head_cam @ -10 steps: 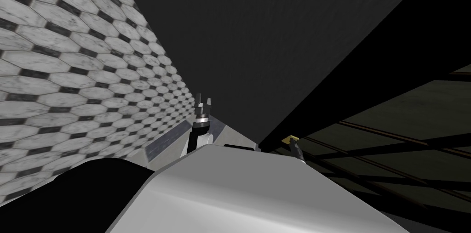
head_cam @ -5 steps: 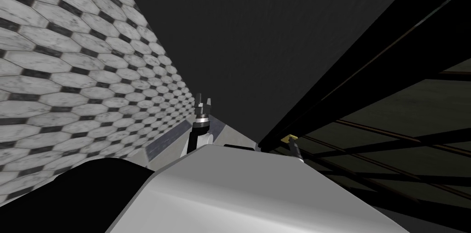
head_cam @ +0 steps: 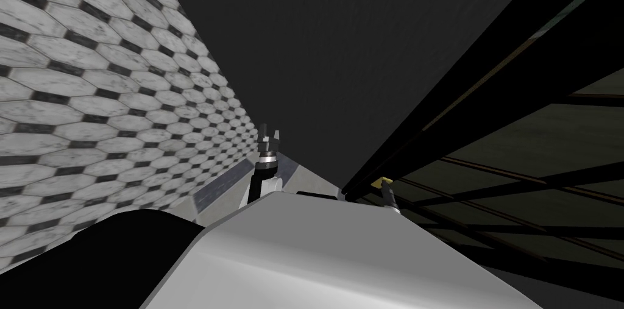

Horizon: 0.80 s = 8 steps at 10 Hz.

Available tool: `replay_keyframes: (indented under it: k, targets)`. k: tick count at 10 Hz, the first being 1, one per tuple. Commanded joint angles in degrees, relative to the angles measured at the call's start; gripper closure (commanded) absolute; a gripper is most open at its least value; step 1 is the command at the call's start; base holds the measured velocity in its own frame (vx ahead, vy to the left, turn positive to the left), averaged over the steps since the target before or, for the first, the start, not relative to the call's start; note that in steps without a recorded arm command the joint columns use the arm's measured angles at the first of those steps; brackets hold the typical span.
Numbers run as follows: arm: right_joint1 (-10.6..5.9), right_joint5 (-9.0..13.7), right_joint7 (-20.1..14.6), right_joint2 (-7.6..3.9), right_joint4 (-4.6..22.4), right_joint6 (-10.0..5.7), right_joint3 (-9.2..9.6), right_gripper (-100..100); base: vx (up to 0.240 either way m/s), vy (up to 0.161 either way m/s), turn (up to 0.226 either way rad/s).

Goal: Pull the door open

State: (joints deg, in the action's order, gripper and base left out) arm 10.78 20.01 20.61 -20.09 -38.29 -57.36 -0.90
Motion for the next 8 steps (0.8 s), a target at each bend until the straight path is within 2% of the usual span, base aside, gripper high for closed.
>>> replay_keyframes:
  k: [1, 4, 8]
  targets:
    - [-0.37, 0.23, -2.86, 0.21, -0.14, 0.36, 0.73, 100, -0.044, -0.013, -0.016]
    - [-0.71, 0.40, -6.32, 0.22, -0.05, 0.45, 1.14, 100, -0.031, -0.005, -0.004]
    - [-1.77, 0.93, -13.06, 0.24, 0.27, 0.73, 2.41, 100, -0.038, -0.003, -0.012]
